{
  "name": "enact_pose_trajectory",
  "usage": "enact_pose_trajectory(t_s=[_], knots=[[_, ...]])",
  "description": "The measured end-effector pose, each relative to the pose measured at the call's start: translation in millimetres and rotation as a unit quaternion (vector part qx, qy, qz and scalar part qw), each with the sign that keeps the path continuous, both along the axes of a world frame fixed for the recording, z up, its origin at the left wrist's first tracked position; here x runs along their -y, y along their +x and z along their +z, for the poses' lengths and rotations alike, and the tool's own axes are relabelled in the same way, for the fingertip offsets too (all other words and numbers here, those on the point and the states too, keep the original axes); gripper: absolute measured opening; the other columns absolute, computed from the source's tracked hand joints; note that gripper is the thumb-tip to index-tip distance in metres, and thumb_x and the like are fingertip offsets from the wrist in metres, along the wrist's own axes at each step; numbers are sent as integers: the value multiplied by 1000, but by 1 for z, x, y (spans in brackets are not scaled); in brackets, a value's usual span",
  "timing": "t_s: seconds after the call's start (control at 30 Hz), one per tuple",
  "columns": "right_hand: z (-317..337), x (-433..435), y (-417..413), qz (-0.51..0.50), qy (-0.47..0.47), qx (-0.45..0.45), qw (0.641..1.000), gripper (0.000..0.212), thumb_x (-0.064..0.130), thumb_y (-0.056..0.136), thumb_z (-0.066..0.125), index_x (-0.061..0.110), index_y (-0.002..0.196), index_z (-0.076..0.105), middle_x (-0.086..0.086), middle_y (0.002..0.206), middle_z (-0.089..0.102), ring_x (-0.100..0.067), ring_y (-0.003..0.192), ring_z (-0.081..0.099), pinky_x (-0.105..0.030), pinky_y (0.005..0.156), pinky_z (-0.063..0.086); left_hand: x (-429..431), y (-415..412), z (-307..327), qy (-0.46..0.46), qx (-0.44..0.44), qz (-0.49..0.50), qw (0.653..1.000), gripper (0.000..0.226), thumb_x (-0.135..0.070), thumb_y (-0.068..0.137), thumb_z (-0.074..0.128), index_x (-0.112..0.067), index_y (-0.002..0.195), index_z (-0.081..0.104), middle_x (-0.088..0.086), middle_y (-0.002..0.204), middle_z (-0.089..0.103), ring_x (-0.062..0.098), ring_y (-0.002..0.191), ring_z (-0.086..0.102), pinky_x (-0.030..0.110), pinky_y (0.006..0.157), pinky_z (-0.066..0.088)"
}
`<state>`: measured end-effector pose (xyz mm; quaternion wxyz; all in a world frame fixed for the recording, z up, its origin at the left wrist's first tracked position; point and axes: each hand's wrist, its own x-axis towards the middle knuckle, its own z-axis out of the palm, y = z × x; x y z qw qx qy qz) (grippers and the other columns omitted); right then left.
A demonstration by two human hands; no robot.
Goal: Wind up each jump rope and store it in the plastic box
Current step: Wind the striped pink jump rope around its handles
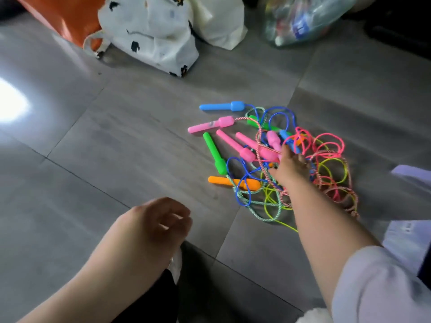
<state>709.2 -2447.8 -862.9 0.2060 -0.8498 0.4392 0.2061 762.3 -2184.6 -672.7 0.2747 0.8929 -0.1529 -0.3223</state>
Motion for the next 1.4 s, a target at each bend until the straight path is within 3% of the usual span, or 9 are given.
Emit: enact_pose_trajectory(t_s=[0.1, 0.27, 0.47, 0.63, 0.83, 0.97, 1.17, 1.3, 1.4], knots=[[-10, 2, -2, -7, -9, -29, 999, 79, 29, 83, 60, 8, 142, 12, -15, 147, 31, -32, 136, 26, -45, 112, 19, 5, -3, -6, 3, -5, 7, 1000, 27, -46, 51, 44, -42, 71, 62, -41, 75, 56, -11, 67, 58, 8, 56, 41], [-10, -18, -12, 5, -118, 23, 993, 56, 34, 85, 54, 7, 130, 35, -17, 136, 43, -31, 129, 34, -42, 108, 19, 12, -5, -5, -29, -17, 10, 999, 43, -59, 37, 37, -64, 78, 48, -36, 66, 62, -2, 51, 61, 7, 57, 42], [-13, -27, 1, 172, -139, -47, 974, 68, 48, 83, 52, 15, 138, 27, -11, 153, 10, -34, 142, 0, -58, 110, -7, 10, -7, -11, -15, -58, 15, 998, 46, -59, 33, 33, -63, 76, 49, -30, 59, 64, -5, 51, 60, 14, 57, 45], [-15, -31, 7, 184, -193, -49, 963, 34, 10, 94, 31, 8, 126, 41, -16, 137, 38, -35, 133, 24, -48, 112, 15, 11, -13, -12, 6, -66, -4, 998, 49, -59, 32, 30, -66, 79, 45, -35, 71, 63, -7, 61, 60, 17, 65, 47], [-3, -13, -7, 66, -127, 148, 979, 32, 10, 91, 35, -7, 104, 58, -27, 107, 62, -37, 109, 52, -39, 101, 31, 9, -2, -14, -8, -70, 14, 997, 29, -54, 46, 48, -51, 73, 59, -27, 62, 66, -4, 50, 58, 12, 55, 43], [49, -7, -14, -65, -31, 186, 980, 30, 22, 95, 35, 2, 106, 55, -25, 106, 62, -41, 98, 55, -39, 76, 41, 7, 3, -11, -43, -54, 6, 998, 29, -10, 82, 57, -33, 65, 58, -26, 59, 64, -1, 50, 56, 6, 51, 40], [168, -23, -30, -65, -50, 280, 956, 29, 19, 94, 41, 10, 114, 60, -16, 115, 64, -31, 108, 56, -31, 81, 39, 6, -3, 11, -95, -20, -8, 995, 19, -9, 86, 52, -25, 76, 58, -9, 66, 63, -3, 49, 55, 8, 43, 37], [250, -46, -56, -47, -65, 347, 934, 26, 13, 91, 47, 5, 110, 63, -15, 114, 65, -28, 109, 57, -26, 83, 35, 8, -23, 30, -118, -4, 2, 993, 17, -10, 86, 50, -13, 97, 63, 11, 90, 68, 29, 83, 63, 28, 71, 43], [307, -66, -83, -27, -83, 365, 927, 26, 15, 91, 48, 6, 110, 63, -13, 111, 66, -24, 104, 58, -20, 70, 32, 12, -48, 53, -185, -10, 7, 983, 23, -11, 87, 51, -10, 107, 61, 8, 86, 61, 25, 81, 56, 25, 69, 38]])
